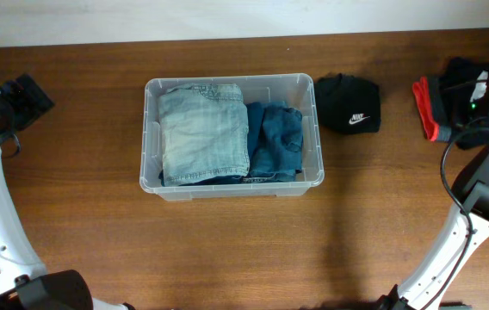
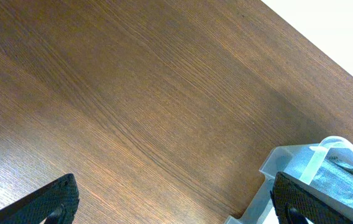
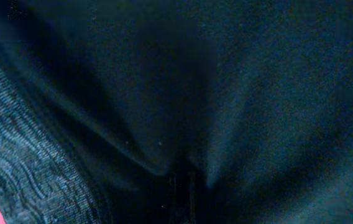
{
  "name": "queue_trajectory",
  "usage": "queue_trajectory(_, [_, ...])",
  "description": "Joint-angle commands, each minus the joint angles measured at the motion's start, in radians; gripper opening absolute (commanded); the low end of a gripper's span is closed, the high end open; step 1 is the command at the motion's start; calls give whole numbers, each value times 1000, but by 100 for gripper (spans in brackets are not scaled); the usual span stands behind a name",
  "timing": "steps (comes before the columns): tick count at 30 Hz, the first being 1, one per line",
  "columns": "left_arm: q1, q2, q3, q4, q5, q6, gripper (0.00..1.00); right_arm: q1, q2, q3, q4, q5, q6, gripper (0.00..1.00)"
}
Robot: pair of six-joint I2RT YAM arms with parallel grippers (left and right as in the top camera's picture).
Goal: Pack container
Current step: 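Lower the right gripper onto the black red-waistband shorts and grasp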
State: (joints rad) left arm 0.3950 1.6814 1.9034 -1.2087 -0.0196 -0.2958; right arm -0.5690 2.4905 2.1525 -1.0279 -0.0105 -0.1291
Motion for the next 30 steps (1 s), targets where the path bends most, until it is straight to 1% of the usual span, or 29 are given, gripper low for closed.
queue_trajectory(1, [3, 11, -5, -1, -6, -6, 99, -8, 18, -11, -65, 30, 60, 4])
queue_trajectory(6, [3, 11, -5, -1, -6, -6, 99, -8, 18, -11, -183, 23, 150, 4])
queue_trajectory(12, [3, 11, -5, -1, -6, -6, 99, -7, 18, -11, -370, 21, 249, 4])
queue_trajectory(15, [3, 11, -5, 0, -6, -6, 99, -7, 18, -11, -423, 15, 294, 4])
queue_trajectory(22, [3, 11, -5, 0, -6, -6, 99, -8, -15, 19, -360, -2, 301, 4])
queue_trajectory(27, [3, 11, -5, -1, -6, -6, 99, -8, -79, 153, -337, -3, 280, 4])
queue_trajectory(28, [3, 11, -5, 0, -6, -6, 99, -8, -90, 186, -337, -3, 262, 6])
queue_trajectory(29, [3, 11, -5, -1, -6, -6, 99, -8, -101, 222, -335, -3, 238, 13])
queue_trajectory(30, [3, 11, -5, -1, -6, -6, 99, -8, -108, 252, -332, -4, 214, 27])
